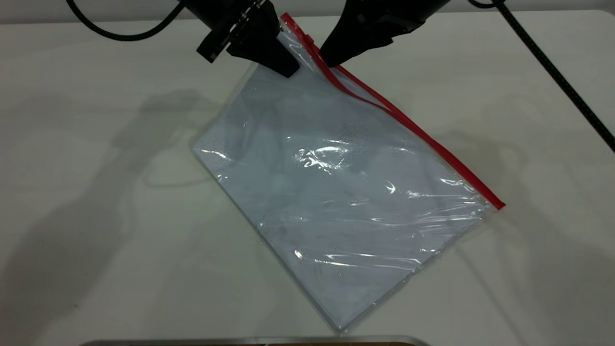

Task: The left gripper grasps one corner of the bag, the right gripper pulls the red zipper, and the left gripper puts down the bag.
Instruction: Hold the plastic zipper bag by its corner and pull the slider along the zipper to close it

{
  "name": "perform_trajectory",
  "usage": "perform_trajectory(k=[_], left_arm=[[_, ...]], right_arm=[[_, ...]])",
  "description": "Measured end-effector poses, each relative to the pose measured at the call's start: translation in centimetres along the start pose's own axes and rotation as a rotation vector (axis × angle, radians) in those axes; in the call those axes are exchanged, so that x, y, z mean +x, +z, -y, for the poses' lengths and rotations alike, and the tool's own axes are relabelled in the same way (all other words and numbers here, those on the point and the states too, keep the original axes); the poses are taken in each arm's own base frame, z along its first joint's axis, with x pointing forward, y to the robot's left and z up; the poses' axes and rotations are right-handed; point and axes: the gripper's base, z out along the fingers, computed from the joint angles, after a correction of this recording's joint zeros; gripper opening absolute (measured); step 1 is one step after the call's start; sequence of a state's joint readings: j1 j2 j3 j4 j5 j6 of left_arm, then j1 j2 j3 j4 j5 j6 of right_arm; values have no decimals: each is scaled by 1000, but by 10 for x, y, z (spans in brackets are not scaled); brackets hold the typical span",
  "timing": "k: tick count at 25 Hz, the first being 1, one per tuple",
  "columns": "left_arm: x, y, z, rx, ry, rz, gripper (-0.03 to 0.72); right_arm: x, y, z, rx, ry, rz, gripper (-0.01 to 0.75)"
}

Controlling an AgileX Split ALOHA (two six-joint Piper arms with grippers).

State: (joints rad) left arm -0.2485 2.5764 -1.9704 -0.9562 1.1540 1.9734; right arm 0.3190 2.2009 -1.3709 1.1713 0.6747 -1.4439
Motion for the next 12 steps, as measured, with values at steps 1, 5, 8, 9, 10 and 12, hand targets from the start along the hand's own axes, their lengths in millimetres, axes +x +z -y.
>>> perform_trajectory(k=[1,5,8,9,10,12], left_arm=[[-1,0,0,-1,-1,6,53],[-5,6,1,8,4,12,53],[-8,10,1,13,5,22,53],[-9,11,1,13,3,29,53],[-9,12,1,11,2,36,53],[-10,14,1,11,-2,46,53]], right_arm=[[-1,0,0,-3,4,10,561],[-5,0,-2,-25,19,56,556],[-6,0,-4,-46,21,72,520],[-7,0,-4,-49,23,73,498],[-7,0,-4,-52,23,74,477],[-7,0,-4,-52,20,74,415]])
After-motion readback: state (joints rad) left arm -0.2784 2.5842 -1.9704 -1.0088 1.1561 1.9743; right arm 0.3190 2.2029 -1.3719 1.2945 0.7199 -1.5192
